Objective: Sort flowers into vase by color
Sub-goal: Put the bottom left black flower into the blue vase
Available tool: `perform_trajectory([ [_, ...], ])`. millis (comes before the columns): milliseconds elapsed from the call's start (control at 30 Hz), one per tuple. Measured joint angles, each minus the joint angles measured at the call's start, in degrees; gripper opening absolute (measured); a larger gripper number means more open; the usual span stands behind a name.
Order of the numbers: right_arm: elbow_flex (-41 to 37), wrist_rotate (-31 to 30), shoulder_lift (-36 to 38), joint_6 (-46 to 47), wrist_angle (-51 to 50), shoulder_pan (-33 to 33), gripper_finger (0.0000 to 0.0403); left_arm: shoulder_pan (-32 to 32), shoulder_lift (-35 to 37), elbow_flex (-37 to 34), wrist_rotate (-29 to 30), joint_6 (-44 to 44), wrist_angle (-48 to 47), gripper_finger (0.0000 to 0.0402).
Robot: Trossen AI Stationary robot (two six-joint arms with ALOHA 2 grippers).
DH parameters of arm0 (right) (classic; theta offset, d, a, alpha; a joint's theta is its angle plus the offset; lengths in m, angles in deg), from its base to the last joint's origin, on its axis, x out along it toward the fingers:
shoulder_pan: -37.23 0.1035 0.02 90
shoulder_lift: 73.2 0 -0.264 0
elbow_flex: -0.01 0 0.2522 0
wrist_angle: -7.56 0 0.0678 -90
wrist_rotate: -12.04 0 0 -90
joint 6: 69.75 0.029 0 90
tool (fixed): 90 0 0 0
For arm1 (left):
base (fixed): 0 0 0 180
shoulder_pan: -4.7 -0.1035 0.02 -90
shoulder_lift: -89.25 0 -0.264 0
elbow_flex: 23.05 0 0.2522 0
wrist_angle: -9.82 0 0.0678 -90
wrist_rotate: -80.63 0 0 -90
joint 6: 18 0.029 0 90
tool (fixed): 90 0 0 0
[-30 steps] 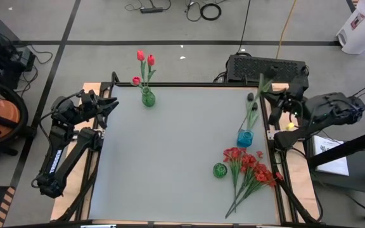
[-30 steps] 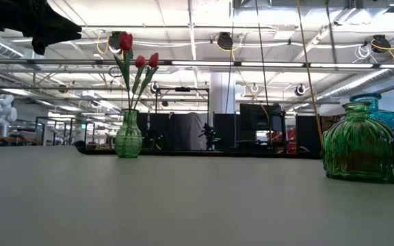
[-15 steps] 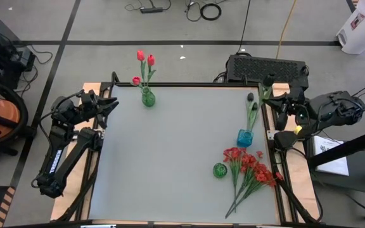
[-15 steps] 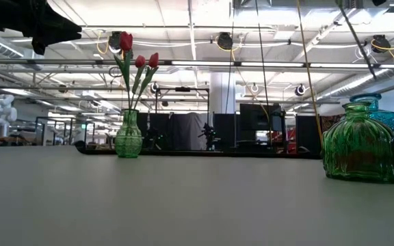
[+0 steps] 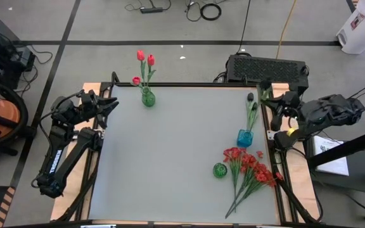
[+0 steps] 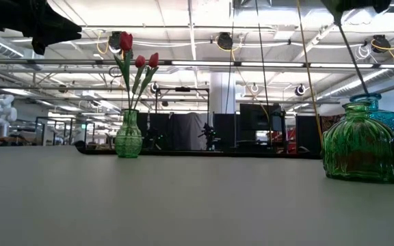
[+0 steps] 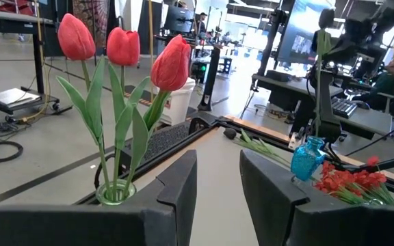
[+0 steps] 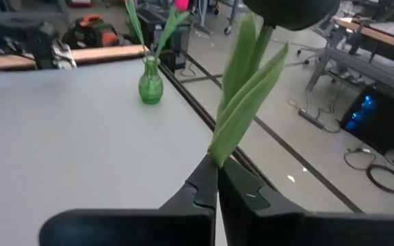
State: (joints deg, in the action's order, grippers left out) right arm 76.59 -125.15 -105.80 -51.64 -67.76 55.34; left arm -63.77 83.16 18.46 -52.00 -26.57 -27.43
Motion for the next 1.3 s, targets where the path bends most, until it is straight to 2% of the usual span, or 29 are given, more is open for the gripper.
perform_trajectory([
  [267,-3.9,-0.3,0.0,4.8,0.5,0.0,0.0,0.0,0.0,0.0,0.0,0.0,0.0,0.0118],
  [633,-9.6,4.6,-0.1,8.3,4.2,0.0,0.0,0.0,0.0,0.0,0.0,0.0,0.0,0.0118],
  [967,-10.5,11.3,-0.2,10.0,6.1,0.0,0.0001,0.0,0.0,0.0,0.0,0.0,0.0,0.0118],
  [1100,-10.5,11.7,-0.2,11.2,6.1,0.0,0.002,0.0,0.0,0.0,0.0,0.0,0.0,0.0118],
  [1300,-10.5,14.3,-0.2,10.9,6.0,0.0,0.0089,0.0,0.0,0.0,0.0,0.0,0.0,0.0118],
])
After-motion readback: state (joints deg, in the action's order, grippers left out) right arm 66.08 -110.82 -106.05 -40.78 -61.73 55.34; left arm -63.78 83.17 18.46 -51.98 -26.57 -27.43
